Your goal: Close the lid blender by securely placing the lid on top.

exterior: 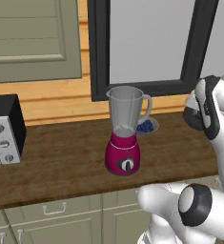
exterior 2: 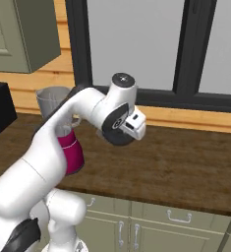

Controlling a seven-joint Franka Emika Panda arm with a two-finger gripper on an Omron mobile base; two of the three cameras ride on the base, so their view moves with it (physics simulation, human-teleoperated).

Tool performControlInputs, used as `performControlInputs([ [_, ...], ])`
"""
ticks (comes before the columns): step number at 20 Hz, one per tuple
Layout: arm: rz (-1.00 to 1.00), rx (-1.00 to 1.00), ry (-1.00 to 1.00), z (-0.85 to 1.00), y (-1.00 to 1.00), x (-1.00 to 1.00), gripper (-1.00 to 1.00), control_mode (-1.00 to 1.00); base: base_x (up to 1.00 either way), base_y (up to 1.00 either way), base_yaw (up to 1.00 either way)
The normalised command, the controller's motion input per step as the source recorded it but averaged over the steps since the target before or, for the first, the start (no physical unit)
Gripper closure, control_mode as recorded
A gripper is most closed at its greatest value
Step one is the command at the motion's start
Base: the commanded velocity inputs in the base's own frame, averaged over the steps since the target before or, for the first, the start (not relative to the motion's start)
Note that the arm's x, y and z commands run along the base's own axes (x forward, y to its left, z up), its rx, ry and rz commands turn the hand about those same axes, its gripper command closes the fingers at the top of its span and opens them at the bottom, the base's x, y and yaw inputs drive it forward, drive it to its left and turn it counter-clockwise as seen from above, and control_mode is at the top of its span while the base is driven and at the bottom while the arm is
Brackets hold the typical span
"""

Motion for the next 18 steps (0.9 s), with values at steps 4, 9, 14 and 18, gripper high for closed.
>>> performControlInputs([
  [4, 0.0, 0.0, -0.11, 1.0, 0.75, -0.08, 1.0, -1.0, 0.0, 0.0, 0.0],
  [9, 0.0, 0.0, -0.01, 0.99, 0.81, -0.01, 1.0, -1.0, 0.0, 0.0, 0.0],
  [14, 0.0, 0.0, 0.0, 0.9, 0.87, 0.0, 1.0, -1.0, 0.0, 0.0, 0.0],
  [18, 0.0, 0.0, 0.05, 0.74, 0.93, 0.04, 1.0, -1.0, 0.0, 0.0, 0.0],
])
